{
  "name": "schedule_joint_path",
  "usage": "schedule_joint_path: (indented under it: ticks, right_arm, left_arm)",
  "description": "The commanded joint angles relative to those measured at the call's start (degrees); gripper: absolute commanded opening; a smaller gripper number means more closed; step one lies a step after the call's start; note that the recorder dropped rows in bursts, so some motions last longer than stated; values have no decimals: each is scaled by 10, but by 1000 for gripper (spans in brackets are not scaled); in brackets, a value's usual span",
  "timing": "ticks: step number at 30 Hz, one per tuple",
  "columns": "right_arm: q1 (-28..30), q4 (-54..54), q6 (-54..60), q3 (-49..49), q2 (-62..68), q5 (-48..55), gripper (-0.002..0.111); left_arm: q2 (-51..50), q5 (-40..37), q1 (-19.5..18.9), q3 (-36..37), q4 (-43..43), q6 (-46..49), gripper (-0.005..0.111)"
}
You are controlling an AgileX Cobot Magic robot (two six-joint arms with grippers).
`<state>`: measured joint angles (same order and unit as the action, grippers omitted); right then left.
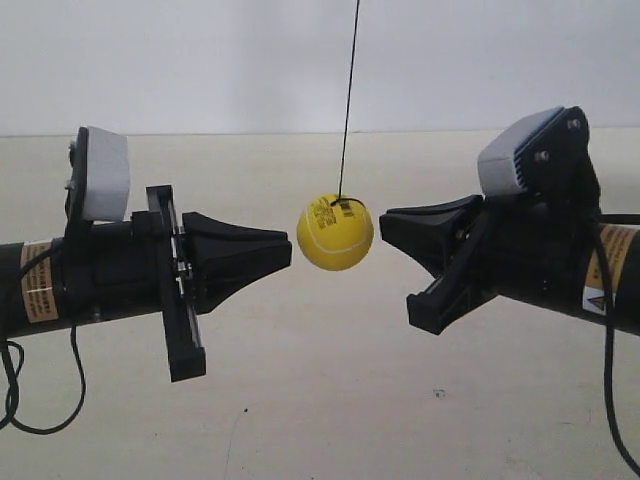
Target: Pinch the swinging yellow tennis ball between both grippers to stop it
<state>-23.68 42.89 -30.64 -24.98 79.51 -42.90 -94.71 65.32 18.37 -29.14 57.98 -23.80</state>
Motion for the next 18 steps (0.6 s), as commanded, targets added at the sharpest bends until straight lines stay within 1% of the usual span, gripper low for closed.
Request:
schedule_joint_path:
  ticks: [1, 7, 11, 18]
  right_arm:
    - [-3, 6, 1, 3, 7, -14, 0]
    - [-3, 9, 3, 3, 7, -24, 0]
    - [-3, 13, 3, 3, 7, -27, 0]
    - [-3, 15, 1, 3, 7, -25, 0]
  left_arm:
    - [-15, 18, 3, -2, -25, 66, 5]
    - [-18, 29, 3, -5, -61, 71, 5]
    - [-28, 40, 3, -10, -30, 67, 5]
    - [-28, 41, 3, -12, -29, 67, 5]
